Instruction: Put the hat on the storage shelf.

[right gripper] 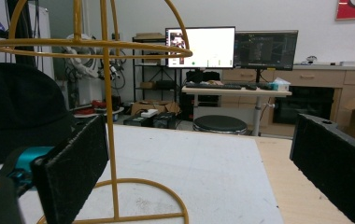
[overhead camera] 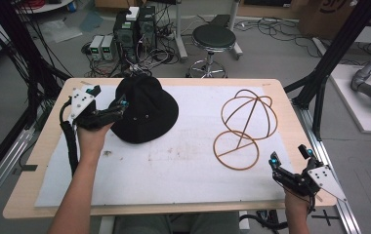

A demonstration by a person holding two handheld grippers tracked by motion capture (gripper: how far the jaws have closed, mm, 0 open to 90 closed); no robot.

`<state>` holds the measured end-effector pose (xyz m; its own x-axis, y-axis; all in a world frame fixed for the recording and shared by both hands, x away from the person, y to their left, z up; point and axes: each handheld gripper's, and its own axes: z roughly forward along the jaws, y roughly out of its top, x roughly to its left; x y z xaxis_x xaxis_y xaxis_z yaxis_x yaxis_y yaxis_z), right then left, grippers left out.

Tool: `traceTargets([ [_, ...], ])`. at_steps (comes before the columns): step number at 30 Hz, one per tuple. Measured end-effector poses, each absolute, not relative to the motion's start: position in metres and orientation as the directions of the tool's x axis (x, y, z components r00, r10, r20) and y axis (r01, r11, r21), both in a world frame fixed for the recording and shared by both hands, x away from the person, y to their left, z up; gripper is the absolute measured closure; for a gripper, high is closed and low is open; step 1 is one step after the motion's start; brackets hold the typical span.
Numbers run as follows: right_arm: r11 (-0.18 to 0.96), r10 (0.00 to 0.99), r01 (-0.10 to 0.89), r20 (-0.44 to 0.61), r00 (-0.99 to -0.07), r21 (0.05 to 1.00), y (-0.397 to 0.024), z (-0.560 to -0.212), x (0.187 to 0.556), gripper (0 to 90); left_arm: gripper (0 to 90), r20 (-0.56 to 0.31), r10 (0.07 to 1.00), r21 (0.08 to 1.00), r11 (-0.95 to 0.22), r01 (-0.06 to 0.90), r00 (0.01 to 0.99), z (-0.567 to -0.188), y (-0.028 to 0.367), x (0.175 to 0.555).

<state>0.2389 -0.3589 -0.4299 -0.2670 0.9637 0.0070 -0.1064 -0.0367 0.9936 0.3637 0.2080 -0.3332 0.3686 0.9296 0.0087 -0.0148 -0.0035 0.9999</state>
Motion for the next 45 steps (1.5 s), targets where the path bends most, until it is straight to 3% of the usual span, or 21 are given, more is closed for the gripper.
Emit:
traceTargets([
  [11,-0.038,0.963,-0.11,0.007,-0.271,0.993,-0.36,-0.43,0.237,4.3,9.3,-0.029,0.932,0.998,0.044,-0.035,0.362,-0.334,0.199,0.388],
  [21,-0.049,0.966,-0.107,0.02,-0.259,0.993,-0.363,-0.43,0.234,4.3,10.5,-0.012,0.932,0.999,0.025,-0.033,0.362,-0.333,0.183,0.415],
  [25,-0.049,0.965,-0.11,0.018,-0.261,0.993,-0.364,-0.43,0.234,4.3,10.7,-0.027,0.937,0.999,0.015,0.036,0.349,-0.341,0.177,0.433],
  [36,-0.051,0.965,-0.109,0.02,-0.261,0.993,-0.364,-0.43,0.235,4.3,16.1,-0.009,0.946,0.996,-0.019,0.082,0.323,-0.354,0.171,0.452],
  [45,-0.051,0.966,-0.105,0.022,-0.257,0.993,-0.364,-0.43,0.233,4.3,26.1,-0.005,0.954,0.988,-0.041,0.147,0.299,-0.365,0.169,0.461],
])
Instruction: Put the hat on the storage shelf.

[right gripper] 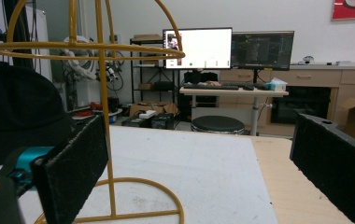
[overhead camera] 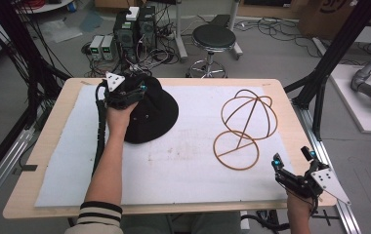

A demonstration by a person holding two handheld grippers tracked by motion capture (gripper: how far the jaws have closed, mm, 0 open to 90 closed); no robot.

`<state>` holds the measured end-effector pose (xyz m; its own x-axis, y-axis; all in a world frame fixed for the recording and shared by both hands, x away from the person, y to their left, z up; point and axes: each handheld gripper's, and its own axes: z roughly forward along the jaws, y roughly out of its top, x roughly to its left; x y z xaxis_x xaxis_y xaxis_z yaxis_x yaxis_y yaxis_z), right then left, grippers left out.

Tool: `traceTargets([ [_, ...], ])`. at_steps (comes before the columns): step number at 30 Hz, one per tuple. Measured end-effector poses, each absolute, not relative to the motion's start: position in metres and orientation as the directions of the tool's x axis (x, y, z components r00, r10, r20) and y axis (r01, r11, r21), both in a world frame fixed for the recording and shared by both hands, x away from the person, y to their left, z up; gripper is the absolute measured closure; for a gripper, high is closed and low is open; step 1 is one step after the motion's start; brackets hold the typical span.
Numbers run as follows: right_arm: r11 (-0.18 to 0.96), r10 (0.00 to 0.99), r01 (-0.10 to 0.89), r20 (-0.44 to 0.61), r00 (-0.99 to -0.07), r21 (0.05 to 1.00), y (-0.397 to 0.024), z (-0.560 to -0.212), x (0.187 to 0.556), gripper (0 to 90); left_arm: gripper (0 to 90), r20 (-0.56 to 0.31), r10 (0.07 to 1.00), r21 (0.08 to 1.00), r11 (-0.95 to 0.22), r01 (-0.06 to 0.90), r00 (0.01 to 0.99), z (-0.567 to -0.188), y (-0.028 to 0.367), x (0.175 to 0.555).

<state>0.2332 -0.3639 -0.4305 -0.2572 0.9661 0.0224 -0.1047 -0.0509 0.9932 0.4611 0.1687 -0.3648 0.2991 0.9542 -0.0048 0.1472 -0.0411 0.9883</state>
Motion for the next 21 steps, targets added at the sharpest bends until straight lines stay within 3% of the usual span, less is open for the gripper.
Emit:
traceTargets([
  [5,-0.051,0.966,-0.105,0.022,-0.256,0.993,-0.3639,-0.4305,0.2328,4.3,32.0,-0.005,0.952,0.987,-0.045,0.157,0.307,-0.3661,0.1682,0.4619],
  [17,-0.048,0.967,-0.103,0.02,-0.253,0.993,-0.3644,-0.4302,0.2328,4.4,67.3,-0.013,0.94,0.981,-0.054,0.184,0.341,-0.3679,0.1656,0.4625],
  [21,-0.05,0.972,-0.095,0.027,-0.233,0.994,-0.3641,-0.4307,0.2332,4.4,76.8,-0.06,0.94,0.971,-0.024,0.239,0.336,-0.3689,0.1678,0.4636],
])
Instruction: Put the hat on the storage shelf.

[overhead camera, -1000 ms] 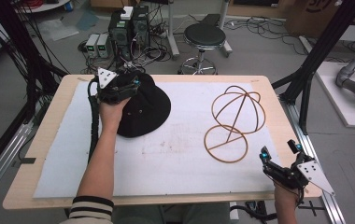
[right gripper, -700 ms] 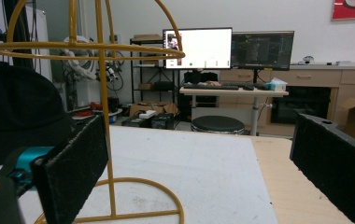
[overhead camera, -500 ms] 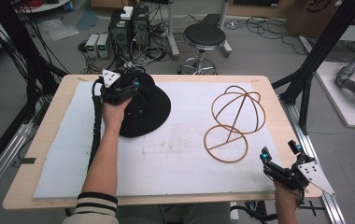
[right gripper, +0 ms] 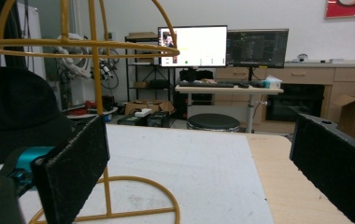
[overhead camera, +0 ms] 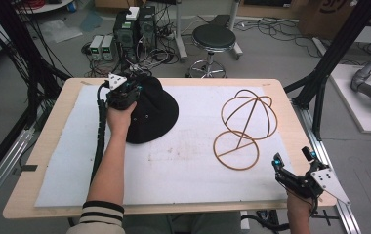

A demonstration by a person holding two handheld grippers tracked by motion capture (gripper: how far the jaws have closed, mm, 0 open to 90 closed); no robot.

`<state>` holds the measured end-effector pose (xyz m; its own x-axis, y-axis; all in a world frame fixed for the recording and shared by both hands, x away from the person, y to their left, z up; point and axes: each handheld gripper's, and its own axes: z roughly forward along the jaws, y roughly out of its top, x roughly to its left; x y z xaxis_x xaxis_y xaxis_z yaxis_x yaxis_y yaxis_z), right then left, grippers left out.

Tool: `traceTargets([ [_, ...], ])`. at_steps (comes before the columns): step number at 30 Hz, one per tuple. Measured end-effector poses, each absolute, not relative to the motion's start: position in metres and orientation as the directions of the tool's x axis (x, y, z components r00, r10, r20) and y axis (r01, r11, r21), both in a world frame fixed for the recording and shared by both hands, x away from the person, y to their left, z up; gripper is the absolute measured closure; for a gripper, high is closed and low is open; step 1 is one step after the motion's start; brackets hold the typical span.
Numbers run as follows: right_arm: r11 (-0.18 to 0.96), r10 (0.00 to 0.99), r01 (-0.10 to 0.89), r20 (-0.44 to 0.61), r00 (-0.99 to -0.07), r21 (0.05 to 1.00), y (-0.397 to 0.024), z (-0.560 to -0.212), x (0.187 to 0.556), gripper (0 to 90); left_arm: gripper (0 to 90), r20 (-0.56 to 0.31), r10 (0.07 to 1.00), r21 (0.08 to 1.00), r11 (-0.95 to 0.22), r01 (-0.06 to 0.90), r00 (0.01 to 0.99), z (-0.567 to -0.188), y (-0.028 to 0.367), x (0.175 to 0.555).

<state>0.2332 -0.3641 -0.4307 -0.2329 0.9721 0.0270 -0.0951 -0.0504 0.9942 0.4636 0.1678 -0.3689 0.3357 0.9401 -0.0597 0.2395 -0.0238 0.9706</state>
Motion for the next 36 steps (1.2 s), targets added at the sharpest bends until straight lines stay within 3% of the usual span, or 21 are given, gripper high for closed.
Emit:
traceTargets([
  [6,-0.053,0.972,-0.09,0.03,-0.233,0.995,-0.364,-0.431,0.234,4.4,86.0,-0.04,0.947,0.971,-0.039,0.236,0.319,-0.368,0.163,0.462],
  [17,-0.045,0.971,-0.091,0.022,-0.239,0.995,-0.363,-0.431,0.234,4.4,86.7,-0.07,0.939,0.981,0.004,0.192,0.337,-0.362,0.163,0.458],
  [24,-0.037,0.969,-0.092,0.013,-0.247,0.995,-0.361,-0.431,0.235,4.4,86.6,-0.087,0.934,0.992,0.05,0.114,0.345,-0.344,0.163,0.452],
  [36,-0.038,0.968,-0.095,0.013,-0.25,0.995,-0.361,-0.43,0.234,4.4,86.7,-0.202,0.907,0.978,0.208,0.025,0.37,-0.319,0.172,0.438],
])
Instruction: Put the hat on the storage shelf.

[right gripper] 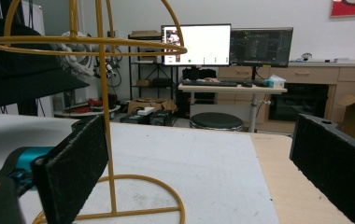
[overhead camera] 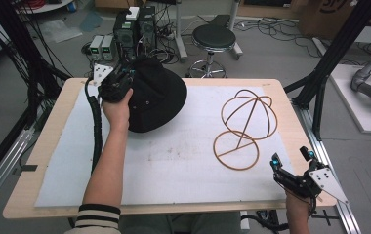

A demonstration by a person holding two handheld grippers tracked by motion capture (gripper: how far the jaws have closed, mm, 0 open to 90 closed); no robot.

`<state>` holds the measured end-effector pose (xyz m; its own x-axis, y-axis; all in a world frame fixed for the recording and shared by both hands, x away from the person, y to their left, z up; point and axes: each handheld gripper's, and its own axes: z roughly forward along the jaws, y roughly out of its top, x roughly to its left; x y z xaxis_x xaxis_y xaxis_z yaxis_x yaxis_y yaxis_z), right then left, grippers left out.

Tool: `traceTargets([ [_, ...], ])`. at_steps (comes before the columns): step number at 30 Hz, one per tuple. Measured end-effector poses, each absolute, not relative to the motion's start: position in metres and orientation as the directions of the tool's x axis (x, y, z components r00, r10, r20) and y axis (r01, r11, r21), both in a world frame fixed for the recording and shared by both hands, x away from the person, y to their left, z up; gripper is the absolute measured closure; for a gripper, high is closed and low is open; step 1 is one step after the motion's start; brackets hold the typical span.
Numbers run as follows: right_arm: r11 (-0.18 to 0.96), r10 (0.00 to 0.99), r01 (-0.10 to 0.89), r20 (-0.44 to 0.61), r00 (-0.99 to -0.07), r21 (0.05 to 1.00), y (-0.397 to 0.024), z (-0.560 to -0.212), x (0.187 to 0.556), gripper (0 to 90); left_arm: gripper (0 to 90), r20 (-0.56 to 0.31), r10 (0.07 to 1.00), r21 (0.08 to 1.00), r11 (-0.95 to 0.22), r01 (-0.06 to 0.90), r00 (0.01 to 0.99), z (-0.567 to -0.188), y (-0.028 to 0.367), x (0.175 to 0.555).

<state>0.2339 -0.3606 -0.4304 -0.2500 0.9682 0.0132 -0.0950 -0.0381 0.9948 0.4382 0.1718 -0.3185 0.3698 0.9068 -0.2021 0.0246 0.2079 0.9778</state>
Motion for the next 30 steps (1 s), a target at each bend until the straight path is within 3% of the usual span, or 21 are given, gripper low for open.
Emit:
traceTargets([
  [10,-0.035,0.968,-0.097,0.009,-0.251,0.995,-0.359,-0.43,0.234,4.4,86.7,-0.174,0.888,0.973,0.221,-0.062,0.425,-0.282,0.166,0.424],
  [24,-0.042,0.968,-0.093,0.017,-0.249,0.995,-0.36,-0.43,0.233,4.4,86.7,-0.112,0.816,0.941,0.271,-0.204,0.567,-0.216,0.126,0.393],
  [30,-0.041,0.967,-0.091,0.017,-0.254,0.995,-0.359,-0.43,0.233,4.4,86.7,-0.114,0.786,0.927,0.304,-0.219,0.607,-0.196,0.114,0.388],
])
